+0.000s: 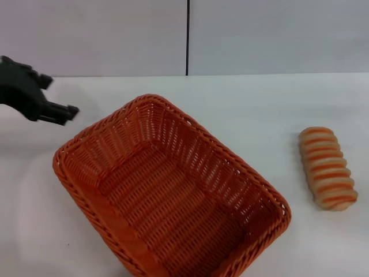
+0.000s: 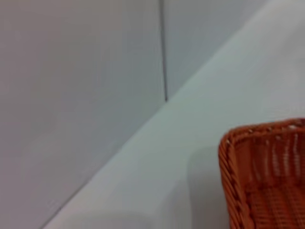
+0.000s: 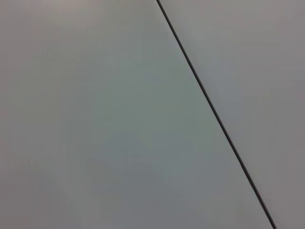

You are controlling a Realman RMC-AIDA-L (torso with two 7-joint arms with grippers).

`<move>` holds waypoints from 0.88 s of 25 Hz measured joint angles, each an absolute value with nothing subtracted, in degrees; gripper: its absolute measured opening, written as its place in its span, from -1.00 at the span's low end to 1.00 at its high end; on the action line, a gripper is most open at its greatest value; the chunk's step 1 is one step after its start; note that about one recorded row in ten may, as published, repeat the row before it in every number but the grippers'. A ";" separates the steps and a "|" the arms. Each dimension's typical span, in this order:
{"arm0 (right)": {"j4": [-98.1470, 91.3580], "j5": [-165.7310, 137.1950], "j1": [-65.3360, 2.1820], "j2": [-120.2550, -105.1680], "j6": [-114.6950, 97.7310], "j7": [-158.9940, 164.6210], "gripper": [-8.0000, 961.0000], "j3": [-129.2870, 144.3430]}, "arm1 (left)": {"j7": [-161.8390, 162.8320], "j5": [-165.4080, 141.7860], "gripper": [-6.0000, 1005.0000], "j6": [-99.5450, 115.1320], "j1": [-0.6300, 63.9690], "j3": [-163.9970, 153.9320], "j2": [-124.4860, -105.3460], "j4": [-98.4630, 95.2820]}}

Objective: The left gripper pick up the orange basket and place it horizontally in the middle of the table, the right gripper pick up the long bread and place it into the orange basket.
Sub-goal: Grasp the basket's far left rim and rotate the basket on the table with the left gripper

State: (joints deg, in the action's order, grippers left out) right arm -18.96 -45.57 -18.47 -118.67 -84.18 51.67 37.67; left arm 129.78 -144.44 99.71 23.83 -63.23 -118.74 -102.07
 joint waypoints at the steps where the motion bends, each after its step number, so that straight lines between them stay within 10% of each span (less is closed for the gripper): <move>1: -18.97 -45.57 -18.47 -118.67 -84.06 51.68 0.29 37.54 | 129.78 -144.44 0.54 99.71 23.83 -63.23 -118.74 -102.07; 22: -18.98 -45.91 -18.86 -118.57 -81.85 51.68 0.29 37.35 | 136.77 -149.42 0.54 86.58 24.64 -79.84 -119.08 -92.22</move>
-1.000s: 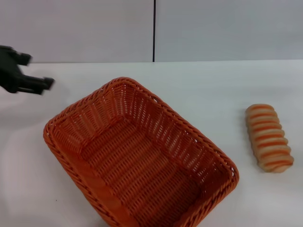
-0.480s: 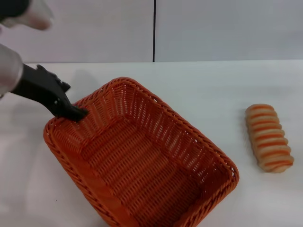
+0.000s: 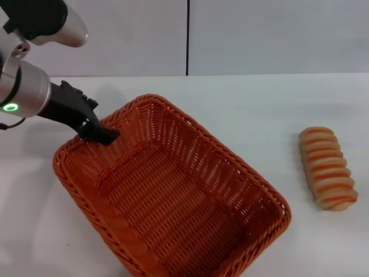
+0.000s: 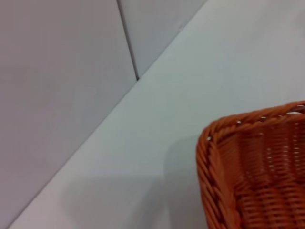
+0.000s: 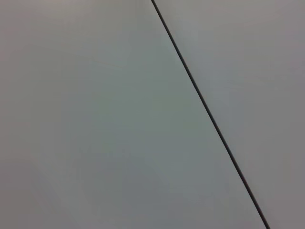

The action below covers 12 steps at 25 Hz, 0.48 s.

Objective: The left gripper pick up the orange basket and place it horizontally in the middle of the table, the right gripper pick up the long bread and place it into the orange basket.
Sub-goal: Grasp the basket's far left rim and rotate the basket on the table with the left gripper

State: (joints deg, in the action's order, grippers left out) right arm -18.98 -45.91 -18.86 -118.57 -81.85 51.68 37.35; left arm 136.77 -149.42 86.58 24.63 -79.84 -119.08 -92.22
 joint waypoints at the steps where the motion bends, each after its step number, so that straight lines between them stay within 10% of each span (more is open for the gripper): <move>1: -18.98 -45.91 -18.83 -118.57 -81.80 51.67 0.29 37.35 | 136.69 -149.42 0.54 85.53 24.65 -80.10 -119.07 -91.27; 12: -18.98 -45.97 -18.89 -118.49 -79.58 51.65 0.29 37.35 | 135.79 -151.19 0.54 83.31 25.81 -80.44 -119.00 -86.17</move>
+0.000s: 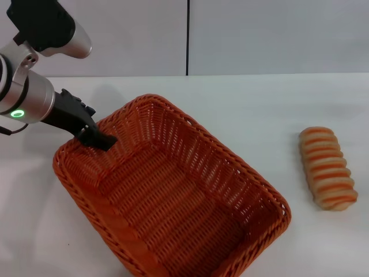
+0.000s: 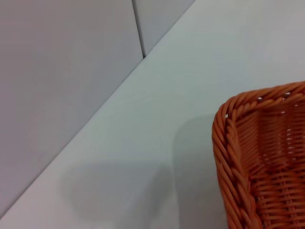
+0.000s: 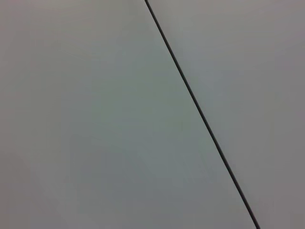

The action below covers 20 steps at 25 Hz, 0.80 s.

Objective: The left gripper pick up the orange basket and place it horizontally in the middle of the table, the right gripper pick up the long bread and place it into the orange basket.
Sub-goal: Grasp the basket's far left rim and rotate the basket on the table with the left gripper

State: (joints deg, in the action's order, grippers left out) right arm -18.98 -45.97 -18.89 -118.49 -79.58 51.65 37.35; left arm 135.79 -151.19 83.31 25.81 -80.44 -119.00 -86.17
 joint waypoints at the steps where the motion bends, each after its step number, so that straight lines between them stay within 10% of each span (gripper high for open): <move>1: -18.98 -45.97 -18.98 -118.45 -79.36 51.12 0.29 37.35 | 135.71 -151.35 0.54 83.43 25.93 -80.47 -119.00 -86.02; 20: -18.83 -45.77 -19.43 -118.56 -77.30 50.10 0.29 37.35 | 135.60 -152.61 0.24 87.03 28.48 -81.88 -119.06 -84.65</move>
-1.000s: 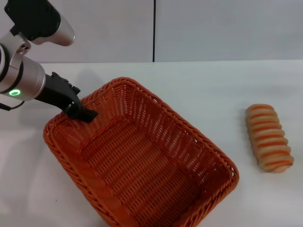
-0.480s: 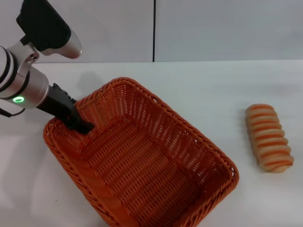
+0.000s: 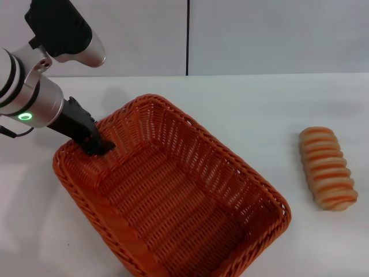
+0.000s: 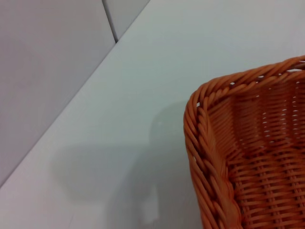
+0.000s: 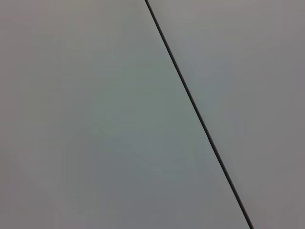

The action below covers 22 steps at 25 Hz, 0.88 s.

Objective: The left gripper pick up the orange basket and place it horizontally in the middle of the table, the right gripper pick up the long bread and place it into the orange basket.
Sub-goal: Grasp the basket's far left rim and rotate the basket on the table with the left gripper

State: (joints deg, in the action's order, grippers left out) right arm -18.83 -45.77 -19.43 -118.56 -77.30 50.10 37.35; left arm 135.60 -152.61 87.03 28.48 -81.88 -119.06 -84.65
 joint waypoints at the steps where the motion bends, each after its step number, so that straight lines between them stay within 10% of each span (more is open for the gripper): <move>1: -18.72 -45.73 -19.43 -118.56 -77.31 50.09 0.29 37.35 | 135.93 -152.82 0.18 86.90 28.57 -81.90 -119.10 -84.57; 11: -18.55 -45.55 -19.25 -118.65 -77.17 50.00 0.29 37.35 | 136.71 -152.77 -0.49 86.37 28.95 -81.78 -119.08 -82.93; 22: -21.02 -45.52 -19.52 -118.02 -77.38 50.13 0.29 35.23 | 150.01 -150.94 -0.58 86.30 27.37 -75.03 -118.56 -87.43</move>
